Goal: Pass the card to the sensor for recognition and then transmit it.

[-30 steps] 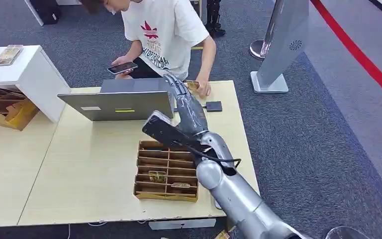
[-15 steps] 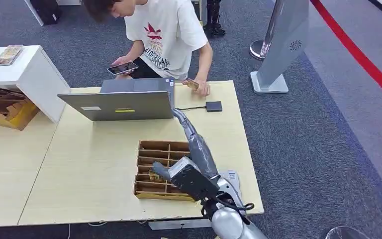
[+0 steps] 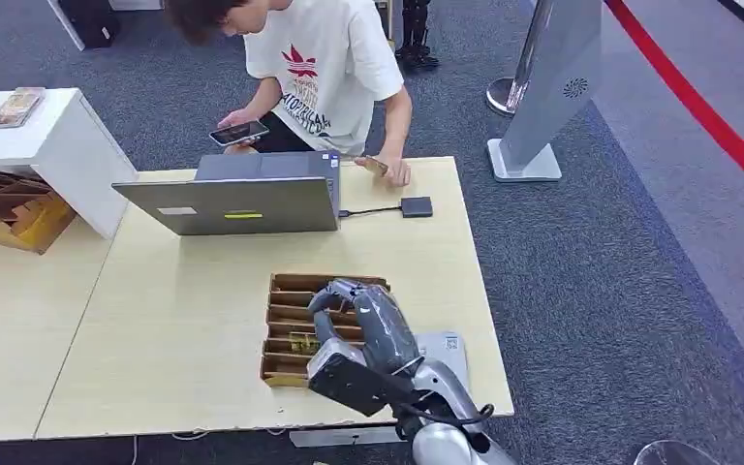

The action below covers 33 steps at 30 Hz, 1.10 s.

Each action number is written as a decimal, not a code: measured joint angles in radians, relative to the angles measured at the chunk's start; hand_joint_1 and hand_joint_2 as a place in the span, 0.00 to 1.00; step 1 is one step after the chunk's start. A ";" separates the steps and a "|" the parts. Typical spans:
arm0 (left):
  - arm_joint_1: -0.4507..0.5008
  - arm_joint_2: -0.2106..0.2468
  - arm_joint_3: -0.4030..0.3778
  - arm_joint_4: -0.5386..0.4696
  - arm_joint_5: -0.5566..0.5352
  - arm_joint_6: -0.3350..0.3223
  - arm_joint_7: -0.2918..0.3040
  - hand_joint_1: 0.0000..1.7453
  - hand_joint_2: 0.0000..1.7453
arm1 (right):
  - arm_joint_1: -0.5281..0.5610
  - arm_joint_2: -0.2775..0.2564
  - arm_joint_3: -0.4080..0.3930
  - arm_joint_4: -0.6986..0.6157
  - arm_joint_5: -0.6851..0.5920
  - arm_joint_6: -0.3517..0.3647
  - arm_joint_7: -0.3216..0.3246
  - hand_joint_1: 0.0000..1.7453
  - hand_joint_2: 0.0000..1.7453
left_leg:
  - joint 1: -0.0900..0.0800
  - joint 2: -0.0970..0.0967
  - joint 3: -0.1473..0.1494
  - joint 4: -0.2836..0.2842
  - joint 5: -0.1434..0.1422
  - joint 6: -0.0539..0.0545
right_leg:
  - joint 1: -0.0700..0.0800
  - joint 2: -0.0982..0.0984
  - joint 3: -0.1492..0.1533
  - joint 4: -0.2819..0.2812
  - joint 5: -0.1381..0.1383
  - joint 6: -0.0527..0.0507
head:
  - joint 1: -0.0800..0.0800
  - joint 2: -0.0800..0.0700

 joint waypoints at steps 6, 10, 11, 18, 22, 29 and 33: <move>-0.001 0.001 0.000 0.000 -0.002 -0.006 0.000 0.00 0.00 | -0.052 0.004 0.065 0.071 0.132 -0.006 0.036 0.45 1.00 | 0.000 0.000 0.000 0.000 0.000 0.000 | 0.000 0.000 0.000 0.000 0.000 0.000 | 0.000 0.000; -0.001 0.002 0.000 0.000 -0.005 -0.011 0.000 0.00 0.00 | -0.080 0.015 0.094 0.121 0.173 -0.006 0.055 0.52 1.00 | 0.000 0.000 0.000 0.000 0.000 0.000 | 0.000 0.000 0.000 0.000 0.000 0.000 | 0.000 0.000; -0.001 0.003 0.000 0.000 -0.005 -0.011 0.000 0.00 0.00 | -0.088 0.017 0.100 0.133 0.180 -0.006 0.059 0.53 1.00 | 0.000 0.000 0.000 0.000 0.000 0.000 | 0.000 0.000 0.000 0.000 0.000 0.000 | 0.000 0.000; -0.002 0.005 0.000 0.000 -0.010 -0.014 0.001 0.00 0.00 | -0.118 0.034 0.124 0.202 0.217 -0.018 0.082 0.57 1.00 | 0.000 0.000 0.000 0.000 0.000 0.000 | 0.000 0.000 0.000 0.000 0.000 0.000 | 0.000 0.000; -0.002 0.006 -0.001 0.000 -0.013 -0.015 0.004 0.00 0.00 | -0.131 0.040 0.125 0.228 0.234 -0.022 0.097 0.55 1.00 | 0.000 0.000 0.000 0.000 0.000 0.000 | 0.000 0.000 0.000 0.000 0.000 0.000 | 0.000 0.000; -0.003 0.010 -0.003 0.000 -0.016 -0.019 0.011 0.00 0.00 | -0.167 0.048 0.122 0.272 0.262 -0.041 0.126 0.50 1.00 | 0.000 0.000 0.000 0.000 0.000 0.000 | 0.000 0.000 0.000 0.000 0.000 0.000 | 0.000 0.000; -0.004 0.011 -0.010 0.000 -0.016 -0.021 0.012 0.00 0.00 | -0.179 0.048 0.100 0.290 0.280 -0.048 0.138 0.50 1.00 | 0.000 0.000 0.000 0.000 0.000 0.000 | 0.000 0.000 0.000 0.000 0.000 0.000 | 0.000 0.000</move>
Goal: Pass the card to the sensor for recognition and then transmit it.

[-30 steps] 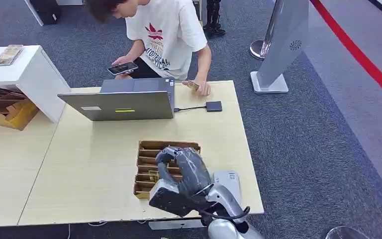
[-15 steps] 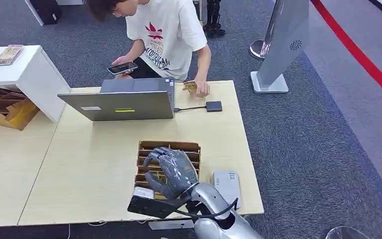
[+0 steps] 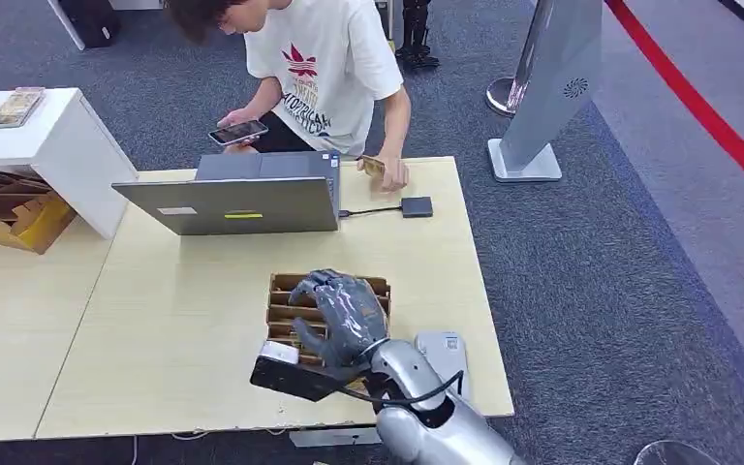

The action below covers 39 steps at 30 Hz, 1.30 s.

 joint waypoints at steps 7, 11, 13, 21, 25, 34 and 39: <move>-0.001 0.002 -0.008 0.000 0.000 -0.001 0.000 0.00 0.00 | -0.007 0.000 -0.020 0.016 0.002 -0.004 0.002 0.48 1.00 | 0.000 0.000 0.000 0.000 0.000 0.000 | 0.000 0.000 0.000 0.000 0.000 0.000 | 0.000 0.000; -0.002 0.002 -0.011 0.000 0.000 -0.001 0.000 0.00 0.00 | -0.008 0.000 -0.026 0.019 0.012 -0.008 0.003 0.52 1.00 | 0.000 0.000 0.000 0.000 0.000 0.000 | 0.000 0.000 0.000 0.000 0.000 0.000 | 0.000 0.000; -0.002 0.002 -0.015 0.000 0.000 -0.001 0.000 0.00 0.00 | -0.008 0.000 -0.036 0.019 0.019 -0.011 0.007 0.57 1.00 | 0.000 0.000 0.000 0.000 0.000 0.000 | 0.000 0.000 0.000 0.000 0.000 0.000 | 0.000 0.000; -0.002 0.002 -0.017 0.000 0.004 -0.001 0.006 0.00 0.00 | -0.003 0.000 -0.095 0.032 0.047 -0.009 0.024 0.61 1.00 | 0.000 0.000 0.000 0.000 0.000 0.000 | 0.000 0.000 0.000 0.000 0.000 0.000 | 0.000 0.000; -0.003 0.002 -0.019 0.000 0.011 0.000 0.006 0.00 0.00 | 0.006 0.000 -0.114 0.050 0.054 -0.008 0.024 0.64 1.00 | 0.000 0.000 0.000 0.000 0.000 0.000 | 0.000 0.000 0.000 0.000 0.000 0.000 | 0.000 0.000; -0.007 0.002 -0.035 0.000 0.023 0.006 0.009 0.00 0.00 | 0.022 0.000 -0.158 0.086 0.066 -0.007 0.033 0.60 1.00 | 0.000 0.000 0.000 0.000 0.000 0.000 | 0.000 0.000 0.000 0.000 0.000 0.000 | 0.000 0.000; -0.007 0.002 -0.040 0.000 0.031 0.008 0.009 0.00 0.00 | 0.034 0.000 -0.177 0.091 0.066 -0.006 0.034 0.55 1.00 | 0.000 0.000 0.000 0.000 0.000 0.000 | 0.000 0.000 0.000 0.000 0.000 0.000 | 0.000 0.000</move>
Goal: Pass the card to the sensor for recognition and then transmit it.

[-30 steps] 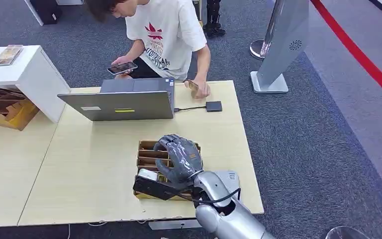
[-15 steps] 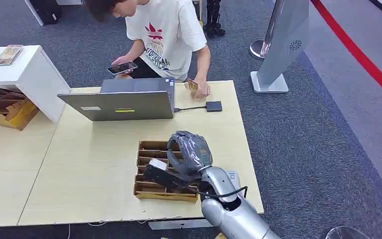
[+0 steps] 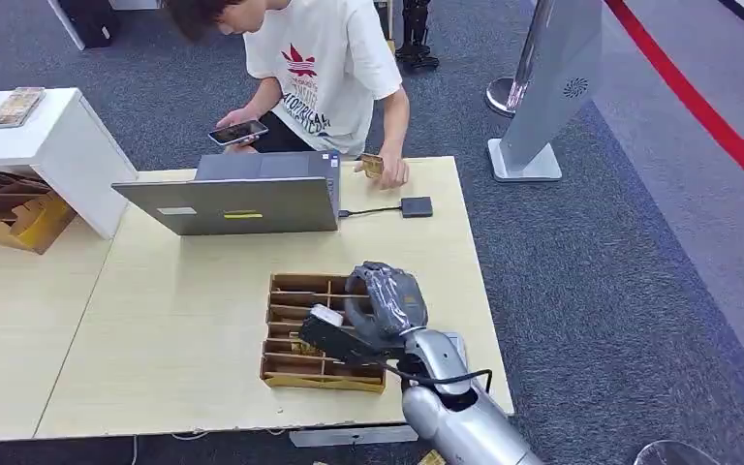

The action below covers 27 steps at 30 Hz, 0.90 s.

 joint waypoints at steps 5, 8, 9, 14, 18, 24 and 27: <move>0.000 0.000 0.000 0.000 0.003 0.000 0.000 0.00 0.00 | 0.005 0.000 -0.005 0.004 0.003 0.000 0.000 0.55 1.00 | 0.000 0.000 0.000 0.000 0.000 0.000 | 0.000 0.000 0.000 0.000 0.000 0.000 | 0.000 0.000; 0.000 0.000 -0.001 0.000 0.006 0.000 0.000 0.00 0.00 | 0.007 0.000 -0.011 0.008 0.006 0.002 0.000 0.58 1.00 | 0.000 0.000 0.000 0.000 0.000 0.000 | 0.000 0.000 0.000 0.000 0.000 0.000 | 0.000 0.000; 0.000 0.000 -0.001 0.000 0.007 0.000 0.000 0.00 0.00 | 0.008 0.000 -0.014 0.008 0.009 0.002 0.000 0.61 1.00 | 0.000 0.000 0.000 0.000 0.000 0.000 | 0.000 0.000 0.000 0.000 0.000 0.000 | 0.000 0.000; 0.000 0.000 -0.002 0.000 0.012 0.000 -0.002 0.00 0.00 | 0.010 0.000 -0.024 0.011 0.012 0.003 0.001 0.71 1.00 | 0.000 0.000 0.000 0.000 0.000 0.000 | 0.000 0.000 0.000 0.000 0.000 0.000 | 0.000 0.000; 0.000 0.000 -0.002 0.000 0.013 0.000 -0.002 0.00 0.00 | 0.011 0.000 -0.026 0.011 0.012 0.003 0.002 0.82 1.00 | 0.000 0.000 0.000 0.000 0.000 0.000 | 0.000 0.000 0.000 0.000 0.000 0.000 | 0.000 0.000; 0.000 0.000 -0.002 0.000 0.021 0.001 -0.004 0.00 0.00 | 0.011 0.000 -0.031 0.016 0.015 0.003 0.002 1.00 1.00 | 0.000 0.000 0.000 0.000 0.000 0.000 | 0.000 0.000 0.000 0.000 0.000 0.000 | 0.000 0.000; 0.000 0.000 -0.002 0.000 0.021 0.001 -0.005 0.00 0.00 | 0.010 0.000 -0.034 0.016 0.016 0.003 0.002 1.00 1.00 | 0.000 0.000 0.000 0.000 0.000 0.000 | 0.000 0.000 0.000 0.000 0.000 0.000 | 0.000 0.000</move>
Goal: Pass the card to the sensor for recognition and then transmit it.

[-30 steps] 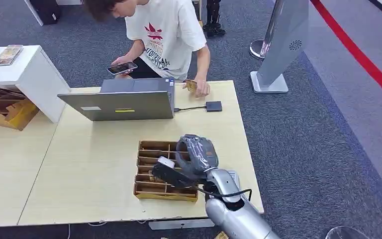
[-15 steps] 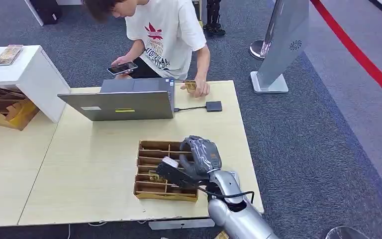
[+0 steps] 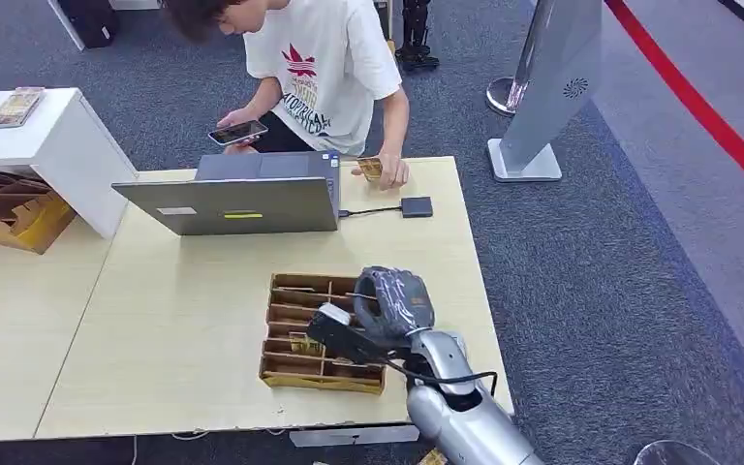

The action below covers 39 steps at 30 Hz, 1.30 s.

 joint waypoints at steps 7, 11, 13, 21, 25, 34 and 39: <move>0.000 0.000 -0.001 0.000 0.004 0.000 -0.004 0.00 0.00 | 0.000 0.000 -0.009 0.001 0.002 -0.003 -0.003 1.00 1.00 | 0.000 0.000 0.000 0.000 0.000 0.000 | 0.000 0.000 0.000 0.000 0.000 0.000 | 0.000 0.000; 0.000 0.000 -0.004 0.000 0.014 0.000 -0.007 0.00 0.00 | 0.004 0.000 -0.016 -0.013 -0.005 -0.013 -0.019 1.00 1.00 | 0.000 0.000 0.000 0.000 0.000 0.000 | 0.000 0.000 0.000 0.000 0.000 0.000 | 0.000 0.000; 0.000 0.000 -0.008 0.000 0.018 0.000 -0.008 0.00 0.00 | 0.007 0.000 -0.017 -0.033 -0.008 -0.018 -0.023 1.00 1.00 | 0.000 0.000 0.000 0.000 0.000 0.000 | 0.000 0.000 0.000 0.000 0.000 0.000 | 0.000 0.000; 0.001 0.000 -0.018 0.000 0.034 0.002 -0.017 0.00 0.00 | 0.031 -0.001 -0.028 -0.135 -0.071 -0.085 -0.096 1.00 1.00 | 0.000 0.000 0.000 0.000 0.000 0.000 | 0.000 0.000 0.000 0.000 0.000 0.000 | 0.000 0.000; 0.002 -0.002 -0.023 0.000 0.052 0.007 -0.027 0.00 0.00 | 0.068 -0.003 -0.056 -0.356 -0.214 -0.199 -0.208 1.00 1.00 | 0.000 0.000 0.000 0.000 0.000 0.000 | 0.000 0.000 0.000 0.000 0.000 0.000 | 0.000 0.000; 0.003 -0.010 -0.031 0.000 0.071 0.018 -0.034 0.00 0.00 | 0.131 -0.009 -0.087 -0.760 -0.392 -0.293 -0.345 1.00 1.00 | 0.000 0.000 0.000 0.000 0.000 0.000 | 0.000 0.000 0.000 0.000 0.000 0.000 | 0.000 0.000; 0.002 -0.014 -0.033 0.000 0.074 0.018 -0.036 0.00 0.00 | 0.138 -0.014 -0.087 -0.792 -0.396 -0.292 -0.359 1.00 1.00 | 0.000 0.000 0.000 0.000 0.000 0.000 | 0.000 0.000 0.000 0.000 0.000 0.000 | 0.000 0.000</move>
